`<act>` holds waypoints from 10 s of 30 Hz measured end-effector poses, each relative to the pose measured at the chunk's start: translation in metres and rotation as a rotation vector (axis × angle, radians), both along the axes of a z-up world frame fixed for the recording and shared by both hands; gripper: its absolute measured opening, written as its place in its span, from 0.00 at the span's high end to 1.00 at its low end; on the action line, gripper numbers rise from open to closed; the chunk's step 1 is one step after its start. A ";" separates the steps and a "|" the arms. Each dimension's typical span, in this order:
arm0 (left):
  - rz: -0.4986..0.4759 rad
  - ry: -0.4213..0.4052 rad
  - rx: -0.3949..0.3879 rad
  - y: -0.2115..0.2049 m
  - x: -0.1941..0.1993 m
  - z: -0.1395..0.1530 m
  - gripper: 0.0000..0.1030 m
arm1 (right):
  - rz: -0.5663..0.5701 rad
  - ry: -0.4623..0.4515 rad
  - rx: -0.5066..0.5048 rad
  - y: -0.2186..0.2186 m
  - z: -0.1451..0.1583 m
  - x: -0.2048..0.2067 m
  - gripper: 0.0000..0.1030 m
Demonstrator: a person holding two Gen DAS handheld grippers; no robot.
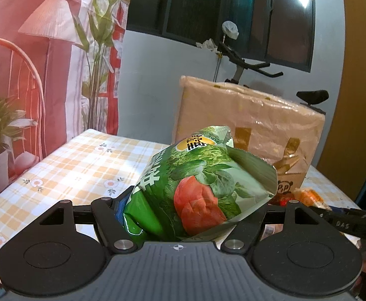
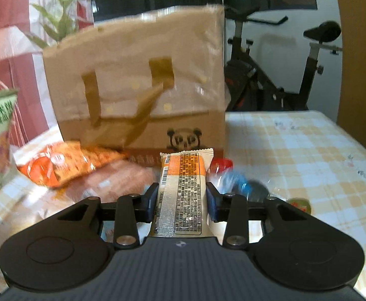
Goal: Organize snacks
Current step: 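Carry both held snacks up toward the cardboard box, then open both tools to drop the snacks into the box, then move both tools back down to the snack pile, then grasp the white cracker pack with the left tool while the right tool grasps the black-filled wrapped snack, then lift both held snacks and carry them over the cardboard box, then open both tools to drop the snacks into the box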
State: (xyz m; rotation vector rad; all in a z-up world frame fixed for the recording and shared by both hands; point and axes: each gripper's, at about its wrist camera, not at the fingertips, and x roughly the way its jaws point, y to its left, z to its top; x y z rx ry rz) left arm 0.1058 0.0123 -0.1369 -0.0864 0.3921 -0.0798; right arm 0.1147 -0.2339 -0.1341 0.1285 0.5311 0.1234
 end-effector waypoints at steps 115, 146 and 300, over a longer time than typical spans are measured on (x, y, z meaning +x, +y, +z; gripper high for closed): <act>-0.019 0.230 -0.090 -0.008 0.043 0.004 0.14 | 0.108 -0.005 -0.030 -0.006 0.065 0.000 0.39; -0.085 0.434 0.034 -0.032 0.043 -0.069 0.43 | 0.053 0.163 -0.035 0.001 -0.012 -0.020 0.39; -0.259 -0.054 0.010 -0.114 0.234 0.114 0.45 | 0.090 -0.226 -0.076 0.010 0.118 0.157 0.51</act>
